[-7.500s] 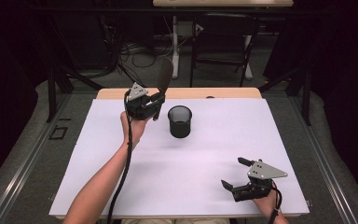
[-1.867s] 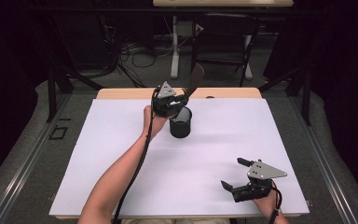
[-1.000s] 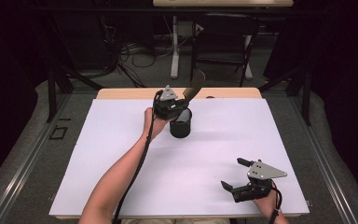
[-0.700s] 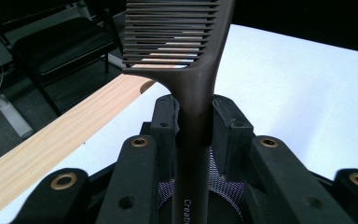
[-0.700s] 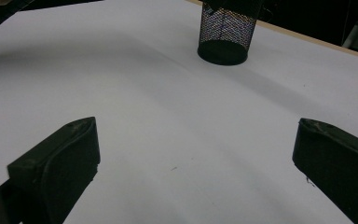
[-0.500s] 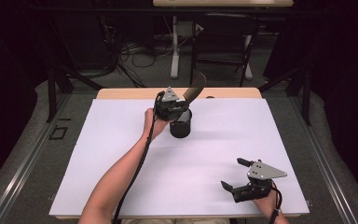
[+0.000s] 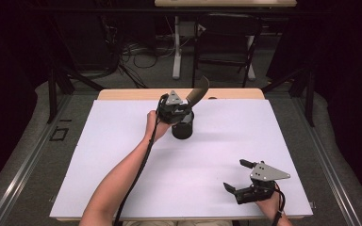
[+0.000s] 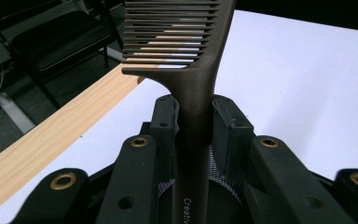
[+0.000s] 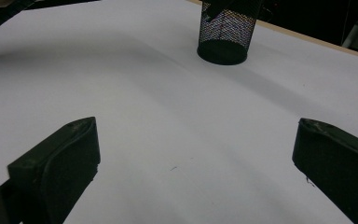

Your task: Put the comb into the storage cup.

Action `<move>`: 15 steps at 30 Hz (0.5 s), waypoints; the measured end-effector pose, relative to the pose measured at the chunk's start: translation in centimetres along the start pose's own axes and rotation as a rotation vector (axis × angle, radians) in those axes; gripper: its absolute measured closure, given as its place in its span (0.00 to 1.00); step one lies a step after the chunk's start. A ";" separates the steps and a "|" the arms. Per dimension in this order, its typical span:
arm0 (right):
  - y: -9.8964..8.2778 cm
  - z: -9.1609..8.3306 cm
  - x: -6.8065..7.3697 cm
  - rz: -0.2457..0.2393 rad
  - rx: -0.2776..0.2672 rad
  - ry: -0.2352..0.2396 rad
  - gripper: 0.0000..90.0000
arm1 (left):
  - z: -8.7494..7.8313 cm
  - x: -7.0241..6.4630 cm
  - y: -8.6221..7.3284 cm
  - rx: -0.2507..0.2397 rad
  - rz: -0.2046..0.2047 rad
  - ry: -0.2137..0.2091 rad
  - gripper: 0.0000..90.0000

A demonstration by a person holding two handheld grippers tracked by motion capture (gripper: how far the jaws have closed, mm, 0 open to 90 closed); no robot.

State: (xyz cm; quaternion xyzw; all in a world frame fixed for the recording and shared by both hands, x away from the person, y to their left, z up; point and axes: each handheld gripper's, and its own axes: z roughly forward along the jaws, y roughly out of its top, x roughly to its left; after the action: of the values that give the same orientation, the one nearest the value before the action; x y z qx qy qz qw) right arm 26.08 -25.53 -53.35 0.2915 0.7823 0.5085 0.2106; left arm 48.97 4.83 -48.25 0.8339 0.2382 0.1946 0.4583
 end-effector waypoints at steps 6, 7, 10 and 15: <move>0.0 0.0 0.0 -0.003 0.000 -0.004 0.00 | 0.0 -0.4 -0.1 0.026 0.020 0.003 0.74; 0.0 0.0 0.0 -0.003 0.000 -0.004 0.00 | -0.2 -0.6 -0.1 0.020 0.018 -0.002 0.71; 0.0 0.0 0.0 -0.002 -0.003 -0.003 0.00 | -0.7 -0.5 0.0 0.006 0.024 -0.007 0.60; 0.0 0.0 0.0 0.002 -0.002 -0.003 0.00 | -1.4 -0.4 0.2 -0.002 -0.001 -0.015 0.47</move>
State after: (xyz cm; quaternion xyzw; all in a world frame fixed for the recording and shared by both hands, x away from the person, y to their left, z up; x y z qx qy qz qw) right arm 26.07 -25.54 -53.33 0.2927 0.7814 0.5090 0.2115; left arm 47.91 5.47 -47.40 0.8347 0.2351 0.1883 0.4610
